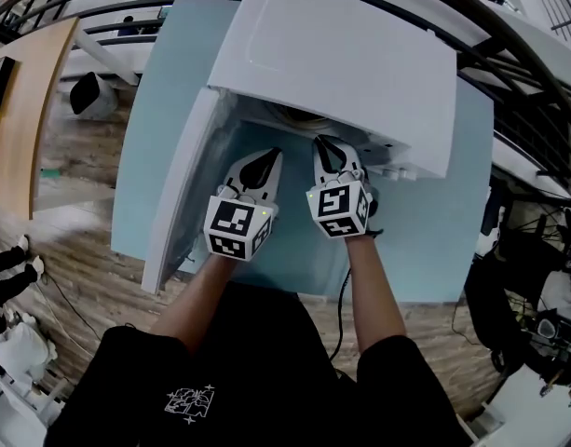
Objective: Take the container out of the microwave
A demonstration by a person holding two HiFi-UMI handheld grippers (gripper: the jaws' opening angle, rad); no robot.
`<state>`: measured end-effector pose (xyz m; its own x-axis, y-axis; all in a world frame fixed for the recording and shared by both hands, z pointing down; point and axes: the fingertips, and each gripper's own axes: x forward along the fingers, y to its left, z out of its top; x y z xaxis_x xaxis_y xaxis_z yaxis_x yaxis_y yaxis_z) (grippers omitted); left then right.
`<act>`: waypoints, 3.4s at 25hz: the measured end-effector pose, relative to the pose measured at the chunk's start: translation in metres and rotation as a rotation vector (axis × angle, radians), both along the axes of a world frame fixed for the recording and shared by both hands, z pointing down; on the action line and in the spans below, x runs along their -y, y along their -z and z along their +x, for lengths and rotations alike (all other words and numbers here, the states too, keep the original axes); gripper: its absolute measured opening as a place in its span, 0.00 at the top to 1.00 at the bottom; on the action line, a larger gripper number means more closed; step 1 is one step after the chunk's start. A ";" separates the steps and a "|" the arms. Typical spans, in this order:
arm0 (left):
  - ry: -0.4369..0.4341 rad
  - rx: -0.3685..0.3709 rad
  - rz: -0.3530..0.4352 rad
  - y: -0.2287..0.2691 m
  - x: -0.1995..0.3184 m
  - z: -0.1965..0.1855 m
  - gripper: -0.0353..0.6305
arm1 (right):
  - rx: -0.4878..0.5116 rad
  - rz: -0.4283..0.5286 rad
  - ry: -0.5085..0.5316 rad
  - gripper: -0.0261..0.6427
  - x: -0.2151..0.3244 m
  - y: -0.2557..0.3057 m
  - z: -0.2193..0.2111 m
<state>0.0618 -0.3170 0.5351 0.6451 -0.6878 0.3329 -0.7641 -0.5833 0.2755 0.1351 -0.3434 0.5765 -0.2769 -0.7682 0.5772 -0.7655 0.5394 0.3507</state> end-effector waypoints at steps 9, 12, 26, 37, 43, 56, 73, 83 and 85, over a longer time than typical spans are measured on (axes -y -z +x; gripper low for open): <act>-0.009 -0.016 -0.023 -0.007 0.012 -0.003 0.94 | -0.152 0.012 0.079 0.95 0.012 -0.019 -0.007; -0.004 -0.024 -0.024 -0.007 0.015 -0.005 0.94 | -0.212 0.027 0.104 0.91 0.016 -0.026 -0.008; -0.012 -0.026 -0.051 -0.013 0.018 -0.013 0.94 | -0.441 0.104 0.147 0.85 0.033 -0.043 -0.005; -0.024 -0.030 -0.061 -0.015 0.016 -0.016 0.94 | -0.507 0.105 0.174 0.85 0.040 -0.048 -0.005; -0.035 -0.031 -0.061 -0.013 0.016 -0.014 0.94 | -0.536 0.092 0.194 0.85 0.042 -0.048 -0.006; -0.039 -0.036 -0.055 -0.011 0.016 -0.016 0.94 | -0.601 0.073 0.244 0.89 0.045 -0.049 -0.008; -0.029 -0.042 -0.051 -0.006 0.018 -0.017 0.94 | -0.651 0.084 0.274 0.92 0.040 -0.045 -0.008; -0.028 -0.040 -0.037 -0.001 0.011 -0.012 0.94 | -0.653 0.098 0.283 0.93 0.028 -0.040 -0.008; -0.025 -0.039 -0.035 0.000 0.009 -0.012 0.94 | -0.653 0.099 0.287 0.93 0.024 -0.039 -0.008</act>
<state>0.0495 -0.3259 0.5350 0.6747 -0.6596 0.3311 -0.7378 -0.5913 0.3256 0.1274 -0.3678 0.6153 -0.0977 -0.7742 0.6254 -0.2161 0.6299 0.7460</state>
